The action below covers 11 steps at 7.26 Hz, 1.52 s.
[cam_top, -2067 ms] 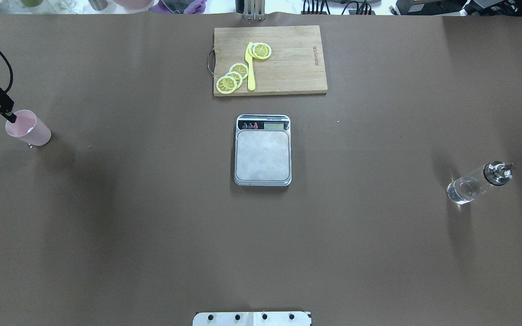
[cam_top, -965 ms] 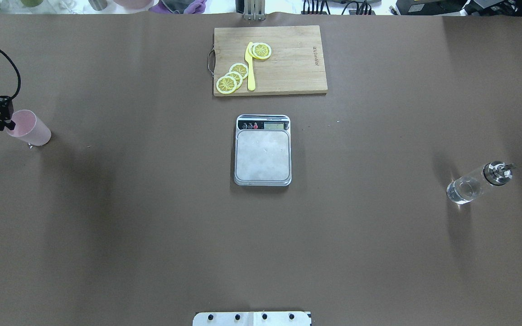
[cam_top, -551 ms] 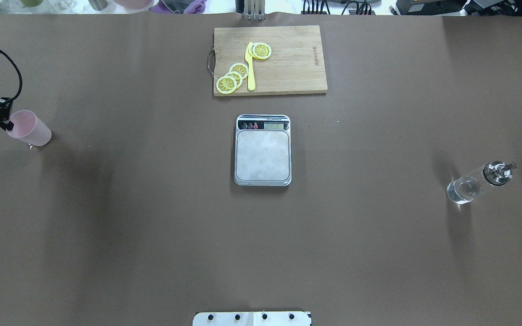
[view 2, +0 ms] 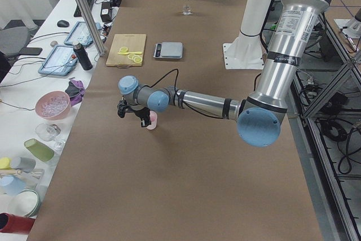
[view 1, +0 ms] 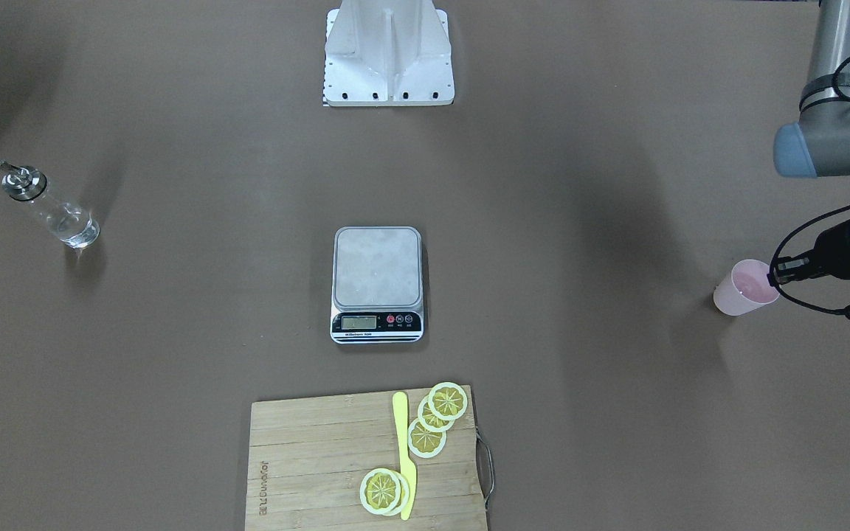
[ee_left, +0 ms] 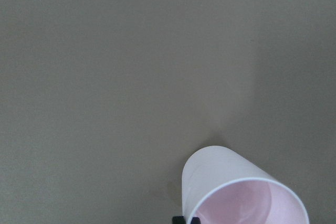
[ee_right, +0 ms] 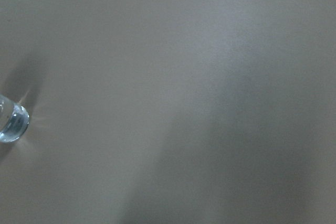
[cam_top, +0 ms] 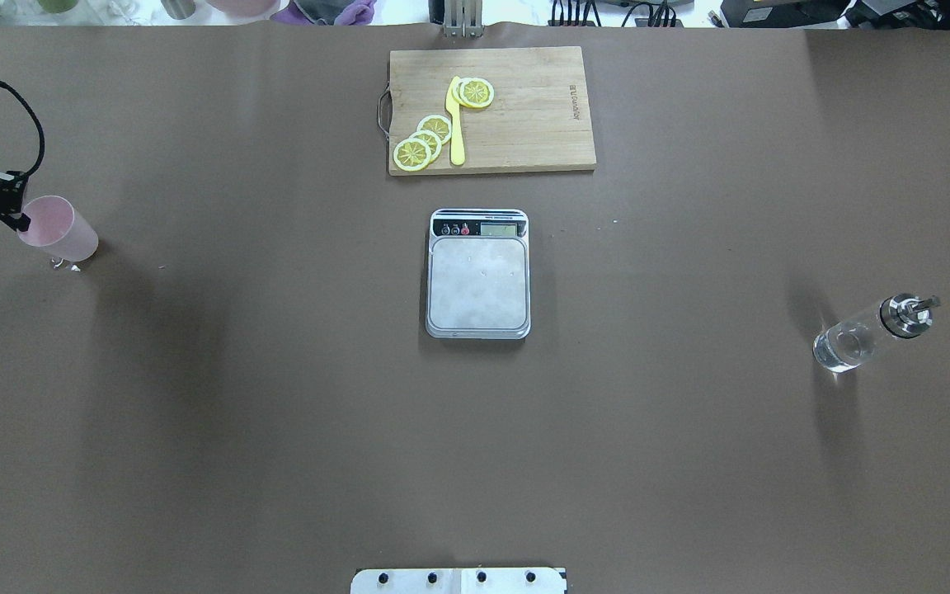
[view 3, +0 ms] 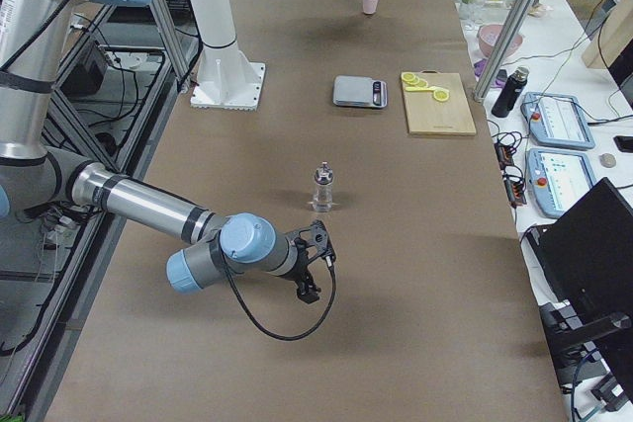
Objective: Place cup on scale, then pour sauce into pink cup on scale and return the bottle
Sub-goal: 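Lift the pink cup with the left gripper and carry it over the scale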
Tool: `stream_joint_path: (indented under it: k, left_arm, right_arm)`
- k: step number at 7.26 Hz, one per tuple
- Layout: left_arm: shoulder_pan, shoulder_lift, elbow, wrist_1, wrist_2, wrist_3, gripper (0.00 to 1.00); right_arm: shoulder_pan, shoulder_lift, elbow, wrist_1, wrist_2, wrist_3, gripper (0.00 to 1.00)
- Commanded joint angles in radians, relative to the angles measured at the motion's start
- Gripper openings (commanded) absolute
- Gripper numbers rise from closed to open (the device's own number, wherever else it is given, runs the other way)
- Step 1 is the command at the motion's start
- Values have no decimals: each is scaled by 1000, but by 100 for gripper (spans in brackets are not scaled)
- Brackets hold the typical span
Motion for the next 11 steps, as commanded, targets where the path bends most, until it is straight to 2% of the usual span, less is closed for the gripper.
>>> stream_joint_path:
  k: [1,2,3,4,7,9,11]
  left_arm:
    - [0,-5,-111,124,-5,0,0]
    - [0,-37,-171,240,-5,-2,0]
    - [2,-107,-208,381,-7,-32,0]
    - [43,-163,-231,454,-8,-96,0]
    - [194,-239,-267,452,-2,-317,0]
    - [265,-335,-263,430,-2,-452,0]
    - [316,-385,-260,373,22,-571,0]
  right_arm:
    - [-10,38,-111,200,86,-47,100]
    - [-17,61,-151,265,149,-48,100]
    - [-33,86,-178,345,164,-58,100]
    - [-54,112,-215,421,178,-55,100]
    - [-106,126,-252,509,181,-51,100]
    - [-158,143,-252,513,188,-45,100]
    - [-204,152,-254,508,181,-36,100]
